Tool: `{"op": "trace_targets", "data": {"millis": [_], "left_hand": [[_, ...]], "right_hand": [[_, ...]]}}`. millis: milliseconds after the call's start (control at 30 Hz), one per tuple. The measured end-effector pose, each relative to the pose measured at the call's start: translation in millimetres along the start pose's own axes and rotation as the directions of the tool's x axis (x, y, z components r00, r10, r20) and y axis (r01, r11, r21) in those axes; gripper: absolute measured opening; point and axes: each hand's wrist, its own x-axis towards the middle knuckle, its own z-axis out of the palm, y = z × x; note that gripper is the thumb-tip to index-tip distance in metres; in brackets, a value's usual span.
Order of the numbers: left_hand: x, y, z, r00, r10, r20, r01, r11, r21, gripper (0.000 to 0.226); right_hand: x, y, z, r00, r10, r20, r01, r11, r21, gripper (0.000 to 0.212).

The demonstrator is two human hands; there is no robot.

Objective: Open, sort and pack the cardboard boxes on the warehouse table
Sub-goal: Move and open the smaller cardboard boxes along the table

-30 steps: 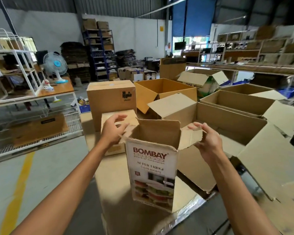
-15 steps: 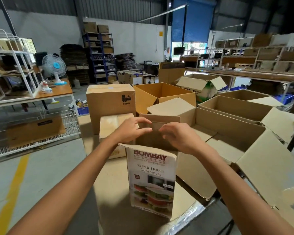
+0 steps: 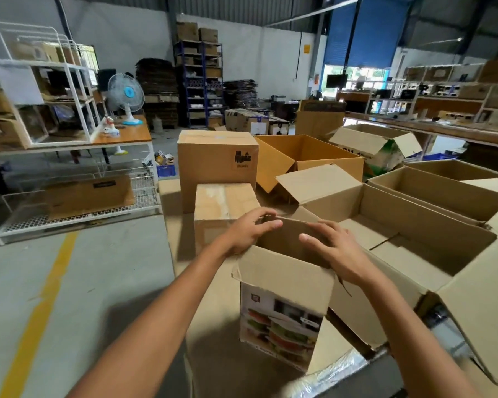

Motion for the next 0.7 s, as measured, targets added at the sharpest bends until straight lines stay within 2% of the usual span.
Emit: {"op": "trace_targets", "data": {"millis": [133,300,367,500,567,700], "left_hand": [[-3,0,1,0.999,-0.004,-0.048,0.003,1.0,-0.021,0.04],[-10,2,4,0.941,-0.041,-0.336,0.048,0.999,0.014,0.024],[-18,4,5,0.929,-0.058,-0.365,0.082,0.995,0.053,0.02],[-38,16,1,0.897,-0.111,-0.428,0.172,0.98,0.105,0.03],[-53,25,-4,0.881,-0.14,-0.451,0.204,0.974,0.096,0.039],[-88,56,-10,0.89,-0.062,-0.453,0.176,0.96,0.216,0.045]], "right_hand": [[-2,2,0,1.0,0.023,-0.013,-0.023,1.0,0.018,0.098],[3,8,3,0.998,0.037,-0.043,-0.036,0.999,0.023,0.055],[3,6,3,0.998,0.025,-0.053,-0.025,1.0,-0.001,0.052],[-4,-1,-4,0.998,0.057,0.01,-0.056,0.996,-0.076,0.053],[-11,-8,-15,0.999,0.032,0.044,-0.026,0.993,-0.118,0.054],[-43,-34,-39,0.998,-0.059,-0.01,0.058,0.992,-0.113,0.053]]}}
